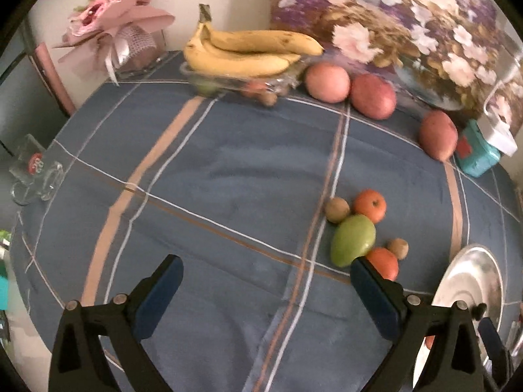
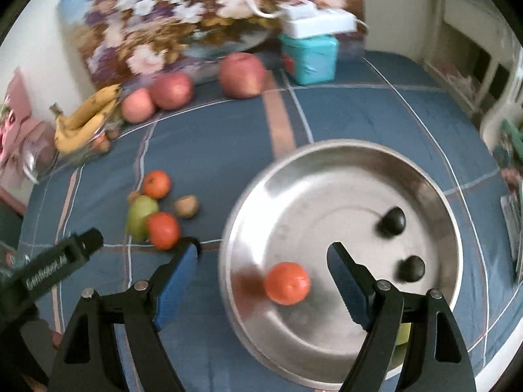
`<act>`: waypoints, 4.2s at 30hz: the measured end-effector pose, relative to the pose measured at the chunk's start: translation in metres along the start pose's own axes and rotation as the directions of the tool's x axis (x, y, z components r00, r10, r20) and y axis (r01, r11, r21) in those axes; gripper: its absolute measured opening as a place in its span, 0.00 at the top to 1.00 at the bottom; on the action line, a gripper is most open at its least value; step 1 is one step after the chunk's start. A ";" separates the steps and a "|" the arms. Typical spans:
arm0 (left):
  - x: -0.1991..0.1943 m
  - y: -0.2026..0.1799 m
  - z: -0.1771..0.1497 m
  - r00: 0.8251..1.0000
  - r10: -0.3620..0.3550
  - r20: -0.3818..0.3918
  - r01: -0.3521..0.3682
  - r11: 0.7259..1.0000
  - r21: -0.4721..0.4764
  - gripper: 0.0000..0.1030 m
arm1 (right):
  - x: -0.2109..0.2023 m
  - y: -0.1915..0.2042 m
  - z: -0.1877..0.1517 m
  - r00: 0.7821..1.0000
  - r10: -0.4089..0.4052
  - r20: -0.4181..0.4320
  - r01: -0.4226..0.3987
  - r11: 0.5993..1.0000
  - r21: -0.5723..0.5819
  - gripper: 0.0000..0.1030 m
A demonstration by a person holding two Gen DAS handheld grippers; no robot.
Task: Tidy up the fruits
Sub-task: 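Move both open tools away from the plate toward the fruit pile, then grasp a green pear with the left tool while the right tool grasps a black plum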
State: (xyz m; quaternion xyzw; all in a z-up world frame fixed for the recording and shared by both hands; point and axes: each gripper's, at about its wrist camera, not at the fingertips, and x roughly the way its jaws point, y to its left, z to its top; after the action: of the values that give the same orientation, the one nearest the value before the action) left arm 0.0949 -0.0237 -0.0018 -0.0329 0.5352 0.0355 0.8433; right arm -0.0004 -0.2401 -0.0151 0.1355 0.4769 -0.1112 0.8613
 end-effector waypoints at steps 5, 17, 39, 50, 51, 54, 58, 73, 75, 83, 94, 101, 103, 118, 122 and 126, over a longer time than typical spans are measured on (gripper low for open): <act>-0.005 0.005 0.005 1.000 0.000 0.023 0.000 1.000 -0.002 0.00 | -0.007 0.027 -0.004 0.994 -0.013 0.105 0.025 0.992 -0.120 0.20; 0.010 0.023 0.027 0.998 0.048 -0.033 -0.050 0.996 -0.080 0.00 | -0.001 0.035 0.009 0.994 0.010 0.111 -0.001 0.997 -0.082 0.20; 0.036 0.009 0.064 0.988 -0.152 0.037 0.152 0.988 -0.006 0.00 | 0.026 0.052 0.060 0.989 0.108 0.101 -0.105 0.994 -0.029 0.20; 0.058 0.000 0.056 0.966 -0.248 -0.073 0.245 0.969 -0.042 0.01 | 0.063 0.052 0.056 0.994 0.104 -0.014 -0.104 0.995 -0.010 0.20; 0.058 -0.001 0.056 0.963 -0.256 -0.080 0.253 0.966 -0.045 0.02 | 0.063 0.051 0.055 0.995 0.099 -0.019 -0.099 0.995 -0.008 0.20; 0.058 -0.007 0.052 0.954 -0.279 -0.111 0.276 0.960 -0.043 0.06 | 0.062 0.050 0.051 0.995 0.090 -0.036 -0.090 0.996 -0.015 0.20; 0.060 -0.021 0.043 0.943 -0.292 -0.157 0.295 0.955 -0.003 0.12 | 0.058 0.053 0.041 0.994 0.086 -0.066 -0.089 0.995 -0.047 0.20; 0.067 -0.034 0.034 0.927 -0.301 -0.222 0.315 0.949 0.027 0.20 | 0.049 0.067 0.024 0.994 0.049 -0.102 -0.068 0.979 -0.191 0.26; 0.068 -0.034 0.035 0.925 -0.306 -0.225 0.321 0.947 0.029 0.20 | 0.051 0.068 0.024 0.992 0.052 -0.113 -0.074 0.978 -0.196 0.30; 0.081 -0.040 0.030 0.911 -0.321 -0.261 0.342 0.939 0.039 0.21 | 0.063 0.071 0.018 0.985 0.057 -0.166 -0.095 0.969 -0.230 0.39; 0.076 -0.049 0.030 0.888 -0.376 -0.266 0.402 0.914 0.048 0.56 | 0.068 0.082 0.009 0.974 0.068 -0.214 -0.129 0.950 -0.285 0.40; 0.076 -0.035 0.029 0.882 -0.387 -0.270 0.396 0.918 -0.025 0.56 | 0.071 0.080 0.009 0.968 0.078 -0.238 -0.145 0.950 -0.278 0.40; 0.075 -0.028 0.029 0.886 -0.380 -0.267 0.384 0.923 -0.041 0.56 | 0.071 0.080 0.007 0.966 0.080 -0.247 -0.151 0.947 -0.285 0.40; 0.061 0.013 0.024 0.913 -0.330 -0.239 0.314 0.944 -0.106 0.56 | 0.081 0.081 0.006 0.968 0.034 -0.247 -0.111 0.947 -0.303 0.65; 0.059 0.012 0.021 0.910 -0.339 -0.239 0.320 0.940 -0.116 0.56 | 0.078 0.078 0.008 0.971 0.057 -0.232 -0.125 0.949 -0.289 0.74; 0.054 0.016 0.017 0.914 -0.333 -0.231 0.312 0.942 -0.125 0.56 | 0.069 0.073 0.008 0.975 0.059 -0.214 -0.118 0.954 -0.276 0.74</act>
State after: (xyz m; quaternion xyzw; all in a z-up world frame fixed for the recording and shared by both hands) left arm 0.1320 -0.0052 -0.0441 -0.1610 0.6218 -0.0856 0.7617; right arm 0.0654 -0.1787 -0.0607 0.0411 0.5670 0.0125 0.8226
